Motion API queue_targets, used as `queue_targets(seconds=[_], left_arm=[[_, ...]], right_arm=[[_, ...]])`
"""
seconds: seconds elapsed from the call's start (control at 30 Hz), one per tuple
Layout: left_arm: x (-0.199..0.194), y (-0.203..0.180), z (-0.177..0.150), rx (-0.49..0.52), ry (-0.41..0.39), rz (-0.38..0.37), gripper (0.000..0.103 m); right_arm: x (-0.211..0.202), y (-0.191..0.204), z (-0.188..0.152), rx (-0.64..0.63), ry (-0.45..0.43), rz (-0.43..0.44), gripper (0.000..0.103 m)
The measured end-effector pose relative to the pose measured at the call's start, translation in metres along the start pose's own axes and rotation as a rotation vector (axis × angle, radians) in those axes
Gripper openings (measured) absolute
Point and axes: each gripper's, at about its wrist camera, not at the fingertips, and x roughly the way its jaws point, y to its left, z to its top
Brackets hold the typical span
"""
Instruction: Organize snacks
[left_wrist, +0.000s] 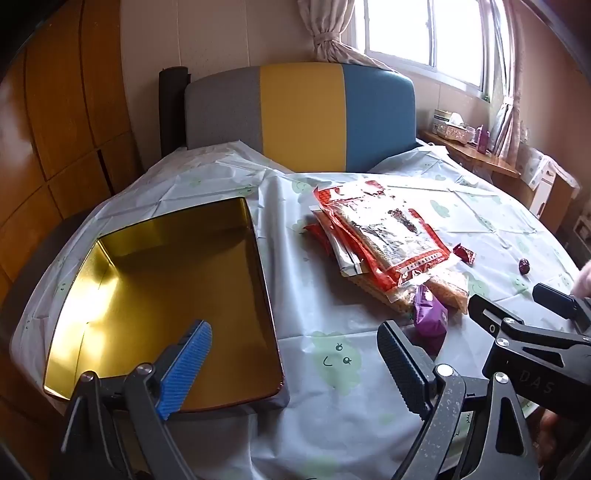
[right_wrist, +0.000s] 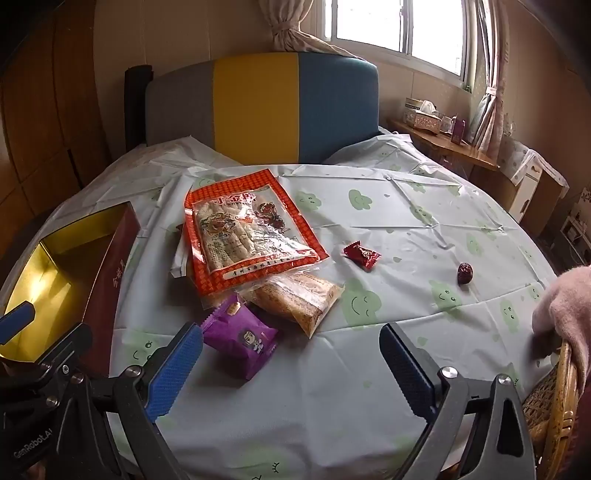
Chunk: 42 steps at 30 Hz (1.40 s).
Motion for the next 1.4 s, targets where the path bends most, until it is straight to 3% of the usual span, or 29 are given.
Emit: queue_targets(seconds=[1.4], left_arm=[[0.003, 0.013, -0.004, -0.020, 0.038, 0.010, 0.092]], right_arm=[[-0.003, -0.006, 0.026, -0.041, -0.059, 0.014, 0.098]])
